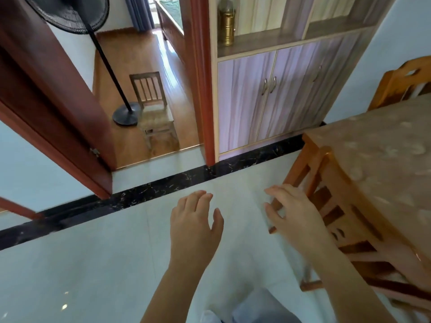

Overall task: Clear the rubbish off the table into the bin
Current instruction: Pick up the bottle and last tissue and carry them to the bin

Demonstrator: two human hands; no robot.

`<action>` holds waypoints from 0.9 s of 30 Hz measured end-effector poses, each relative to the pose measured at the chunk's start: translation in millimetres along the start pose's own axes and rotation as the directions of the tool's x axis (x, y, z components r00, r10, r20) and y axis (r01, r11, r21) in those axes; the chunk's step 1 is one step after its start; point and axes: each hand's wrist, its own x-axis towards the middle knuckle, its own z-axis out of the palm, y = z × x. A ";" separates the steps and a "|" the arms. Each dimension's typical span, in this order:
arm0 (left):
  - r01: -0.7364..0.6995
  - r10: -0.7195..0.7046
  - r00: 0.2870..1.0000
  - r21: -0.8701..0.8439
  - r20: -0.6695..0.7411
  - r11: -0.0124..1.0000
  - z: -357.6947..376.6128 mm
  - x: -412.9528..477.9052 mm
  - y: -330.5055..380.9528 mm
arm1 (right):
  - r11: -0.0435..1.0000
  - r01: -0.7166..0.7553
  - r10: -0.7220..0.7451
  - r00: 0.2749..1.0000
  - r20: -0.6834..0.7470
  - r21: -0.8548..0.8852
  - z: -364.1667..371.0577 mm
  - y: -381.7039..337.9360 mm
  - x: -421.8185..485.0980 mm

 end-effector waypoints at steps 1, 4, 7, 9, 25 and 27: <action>-0.017 0.017 1.000 -0.009 0.012 1.000 7.1 14.9 -2.6 | 1.000 -0.005 0.005 1.000 -0.007 0.006 4.7 4.6 12.8; -0.088 0.089 0.995 -0.023 0.052 0.996 33.7 66.9 -9.3 | 1.000 -0.021 0.022 0.999 -0.042 0.022 17.2 22.9 60.0; -0.124 0.125 0.990 -0.022 0.069 0.992 65.0 131.7 -8.9 | 0.998 -0.062 0.063 0.994 -0.093 0.011 23.7 45.7 120.6; -0.145 0.146 0.985 -0.024 0.086 0.989 84.7 178.3 -1.7 | 0.995 -0.095 0.096 0.988 -0.122 0.015 24.2 64.3 163.7; -0.454 0.487 0.867 -0.236 0.103 0.859 238.1 460.8 96.4 | 0.955 -0.296 0.288 0.914 -0.287 0.017 -24.8 221.2 382.7; -0.475 0.515 0.844 -0.240 0.148 0.847 261.6 495.4 106.3 | 0.937 -0.348 0.336 0.889 -0.310 0.018 -25.5 239.3 405.7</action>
